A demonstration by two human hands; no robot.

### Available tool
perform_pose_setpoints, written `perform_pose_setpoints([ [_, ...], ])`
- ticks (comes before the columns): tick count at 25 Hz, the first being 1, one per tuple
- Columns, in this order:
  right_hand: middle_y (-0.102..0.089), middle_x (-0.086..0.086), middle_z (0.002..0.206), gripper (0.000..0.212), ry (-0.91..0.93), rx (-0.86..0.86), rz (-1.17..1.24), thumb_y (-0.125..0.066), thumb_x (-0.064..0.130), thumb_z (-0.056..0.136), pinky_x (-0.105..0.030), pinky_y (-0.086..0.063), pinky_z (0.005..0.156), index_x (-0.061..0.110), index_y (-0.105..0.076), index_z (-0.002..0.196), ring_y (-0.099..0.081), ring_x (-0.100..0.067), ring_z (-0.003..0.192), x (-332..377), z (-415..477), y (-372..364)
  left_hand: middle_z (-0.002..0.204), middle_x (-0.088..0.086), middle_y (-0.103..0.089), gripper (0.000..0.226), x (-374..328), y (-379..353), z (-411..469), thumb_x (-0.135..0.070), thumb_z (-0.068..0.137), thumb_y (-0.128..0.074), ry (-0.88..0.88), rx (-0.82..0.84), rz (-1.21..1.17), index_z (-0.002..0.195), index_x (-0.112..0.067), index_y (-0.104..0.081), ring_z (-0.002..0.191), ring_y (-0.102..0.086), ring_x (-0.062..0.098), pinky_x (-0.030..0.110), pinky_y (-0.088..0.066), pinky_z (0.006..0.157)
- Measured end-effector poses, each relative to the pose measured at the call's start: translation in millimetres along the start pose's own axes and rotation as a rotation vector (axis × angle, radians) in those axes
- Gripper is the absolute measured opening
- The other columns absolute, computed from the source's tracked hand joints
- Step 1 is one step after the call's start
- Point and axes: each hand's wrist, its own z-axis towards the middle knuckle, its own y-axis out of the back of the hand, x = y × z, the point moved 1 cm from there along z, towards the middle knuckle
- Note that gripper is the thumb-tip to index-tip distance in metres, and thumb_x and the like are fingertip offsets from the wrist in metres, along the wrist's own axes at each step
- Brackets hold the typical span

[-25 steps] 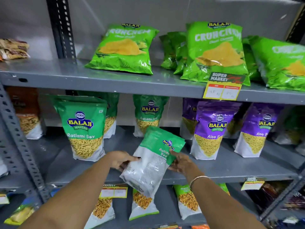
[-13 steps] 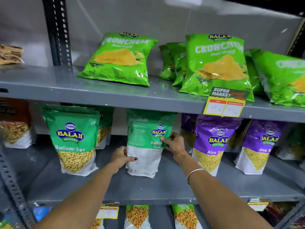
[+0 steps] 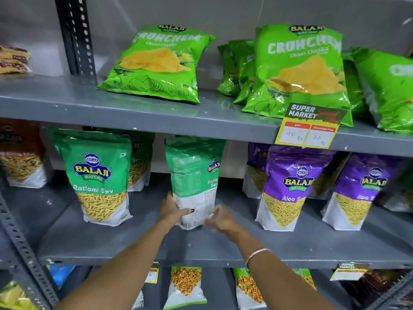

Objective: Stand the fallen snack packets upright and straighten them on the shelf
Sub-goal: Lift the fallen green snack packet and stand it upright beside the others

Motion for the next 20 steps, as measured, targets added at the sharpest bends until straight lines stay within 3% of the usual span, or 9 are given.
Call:
perform_pose_setpoints([
  [3, -0.064, -0.006, 0.082, 0.046, 0.113, 0.002, 0.124, -0.087, -0.003, 0.050, -0.007, -0.049, 0.058, 0.009, -0.057, 0.083, -0.065, 0.001, 0.068, -10.2, -3.6, -25.4, 0.124, 0.012, -0.055, 0.091, -15.7, -2.2, -18.7, -0.036, 0.040, -0.082, 0.009, 0.089, 0.092, 0.123, -0.014, -0.053, 0.117, -0.053, 0.027, 0.027, -0.045, 0.097],
  [6, -0.055, -0.009, 0.110, 0.095, 0.059, -0.153, -0.014, -0.084, 0.041, 0.028, -0.020, -0.048, 0.089, 0.004, -0.053, 0.110, -0.054, -0.021, 0.108, -22.1, 12.5, -40.5, 0.104, 0.005, -0.054, 0.056, -26.0, -1.2, -29.4, -0.014, 0.069, -0.079, 0.045, 0.197, 0.092, 0.115, -0.008, -0.049, 0.097, -0.054, 0.018, 0.009, -0.044, 0.071],
  [7, -0.053, -0.007, 0.114, 0.104, 0.048, -0.152, -0.040, -0.076, 0.051, 0.024, -0.012, -0.040, 0.090, 0.007, -0.052, 0.116, -0.048, -0.019, 0.113, -23.9, 14.2, -43.2, 0.098, 0.003, -0.056, 0.045, -26.7, -2.4, -30.3, -0.011, 0.074, -0.075, 0.036, 0.222, 0.086, 0.110, -0.008, -0.047, 0.092, -0.054, 0.016, 0.006, -0.043, 0.063],
  [9, -0.057, -0.007, 0.115, 0.102, 0.076, -0.170, -0.054, -0.068, 0.058, 0.024, 0.002, -0.032, 0.075, 0.012, -0.057, 0.116, -0.044, -0.015, 0.113, -28.1, 18.0, -43.7, 0.106, 0.010, -0.060, 0.044, -25.1, -0.3, -30.1, -0.012, 0.078, -0.071, 0.024, 0.209, 0.040, 0.114, -0.008, -0.045, 0.096, -0.054, 0.017, 0.008, -0.041, 0.065],
  [11, -0.060, -0.011, 0.112, 0.094, 0.112, -0.201, -0.005, -0.072, 0.051, 0.027, -0.007, -0.041, 0.081, 0.011, -0.057, 0.111, -0.050, -0.020, 0.109, -25.3, 16.3, -34.9, 0.108, 0.015, -0.063, 0.056, -23.1, 6.3, -26.9, -0.016, 0.081, -0.067, 0.029, 0.194, 0.000, 0.130, -0.008, -0.041, 0.090, -0.057, 0.018, 0.011, -0.040, 0.069],
  [13, -0.060, -0.012, 0.110, 0.079, 0.108, -0.164, 0.101, -0.082, 0.029, 0.033, -0.039, -0.051, 0.093, 0.017, -0.048, 0.103, -0.059, -0.026, 0.103, -29.7, 19.0, -20.0, 0.102, 0.012, -0.064, 0.064, -23.9, 13.4, -23.4, -0.018, 0.082, -0.066, 0.031, 0.189, 0.018, 0.138, -0.006, -0.036, 0.085, -0.060, 0.018, 0.022, -0.046, 0.077],
  [15, -0.060, -0.012, 0.117, 0.084, 0.135, -0.046, 0.136, -0.087, 0.019, 0.035, -0.053, -0.048, 0.097, 0.020, -0.041, 0.105, -0.060, -0.029, 0.106, -37.8, 28.0, -3.8, 0.128, 0.018, -0.056, 0.076, -26.8, 18.9, -17.7, -0.012, 0.080, -0.068, 0.028, 0.167, 0.010, 0.144, -0.006, -0.028, 0.111, -0.055, 0.025, 0.034, -0.043, 0.098],
  [18, -0.059, -0.014, 0.128, 0.089, 0.150, 0.023, 0.058, -0.085, 0.006, 0.049, -0.038, -0.047, 0.101, 0.006, -0.042, 0.127, -0.056, -0.029, 0.118, -28.6, 27.2, 16.1, 0.155, 0.015, -0.025, 0.093, -33.0, 17.5, -9.2, -0.004, 0.075, -0.071, 0.024, 0.183, -0.028, 0.148, -0.008, -0.013, 0.142, -0.028, 0.028, 0.038, -0.027, 0.113],
  [20, -0.061, -0.009, 0.120, 0.072, 0.146, 0.009, 0.065, -0.076, -0.010, 0.059, -0.022, -0.048, 0.092, 0.001, -0.047, 0.125, -0.056, -0.024, 0.113, -22.8, 28.8, 25.9, 0.152, 0.017, -0.031, 0.092, -34.0, 10.7, -6.2, 0.002, 0.075, -0.069, 0.038, 0.225, -0.047, 0.147, -0.005, -0.013, 0.139, -0.032, 0.029, 0.035, -0.031, 0.109],
])
